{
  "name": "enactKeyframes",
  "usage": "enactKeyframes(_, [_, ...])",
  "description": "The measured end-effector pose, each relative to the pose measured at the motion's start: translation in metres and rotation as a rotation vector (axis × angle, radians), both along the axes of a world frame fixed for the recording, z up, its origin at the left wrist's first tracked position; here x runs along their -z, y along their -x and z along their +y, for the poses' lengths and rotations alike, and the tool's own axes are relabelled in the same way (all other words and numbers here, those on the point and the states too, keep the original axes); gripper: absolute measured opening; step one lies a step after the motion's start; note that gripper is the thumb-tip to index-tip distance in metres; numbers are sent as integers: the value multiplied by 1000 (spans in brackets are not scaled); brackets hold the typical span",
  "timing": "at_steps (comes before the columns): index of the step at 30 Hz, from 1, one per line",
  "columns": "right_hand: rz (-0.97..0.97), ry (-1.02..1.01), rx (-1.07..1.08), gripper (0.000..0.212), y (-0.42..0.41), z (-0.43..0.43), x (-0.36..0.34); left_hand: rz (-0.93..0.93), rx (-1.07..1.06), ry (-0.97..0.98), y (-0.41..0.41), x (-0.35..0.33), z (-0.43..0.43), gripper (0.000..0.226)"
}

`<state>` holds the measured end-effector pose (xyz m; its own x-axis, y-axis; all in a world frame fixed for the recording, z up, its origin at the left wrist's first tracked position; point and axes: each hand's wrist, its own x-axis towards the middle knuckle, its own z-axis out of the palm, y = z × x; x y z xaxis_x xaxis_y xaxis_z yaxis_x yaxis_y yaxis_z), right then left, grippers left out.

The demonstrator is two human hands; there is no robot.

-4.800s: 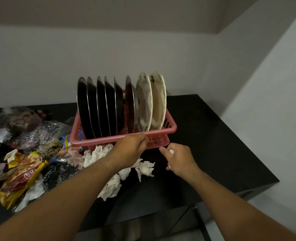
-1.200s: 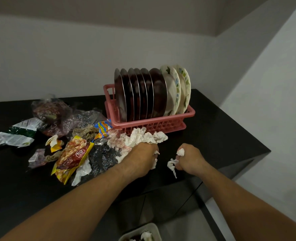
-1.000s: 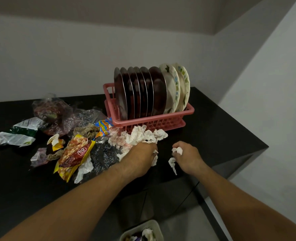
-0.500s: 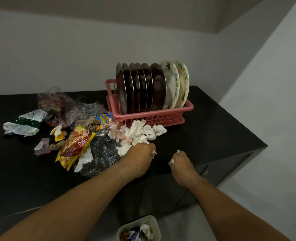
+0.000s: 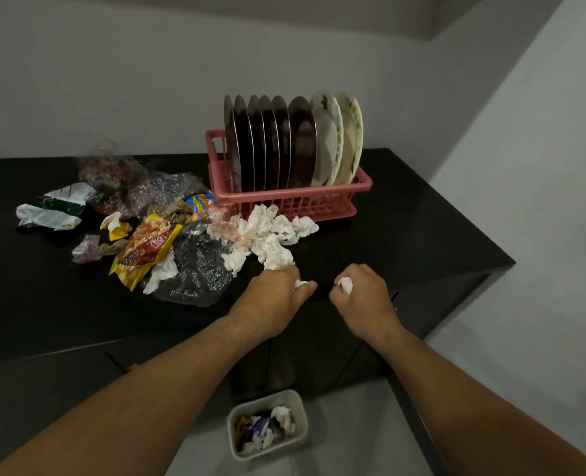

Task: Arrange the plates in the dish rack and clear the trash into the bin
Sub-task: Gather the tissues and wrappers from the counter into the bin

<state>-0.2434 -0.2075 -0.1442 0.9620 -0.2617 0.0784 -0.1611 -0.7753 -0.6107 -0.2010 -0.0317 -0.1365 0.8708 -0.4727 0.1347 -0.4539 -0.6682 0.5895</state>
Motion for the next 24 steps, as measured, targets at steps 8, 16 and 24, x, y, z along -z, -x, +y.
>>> enactKeyframes(8, [82,-252,51,11,39,15,66,174,16,-4,37,68,14,24])
enactKeyframes(16, [245,-222,142,42,77,29,178,314,95,-167,48,181,24,39])
enactKeyframes(24, [465,-46,-28,30,73,43,391,460,146,-317,44,371,52,12])
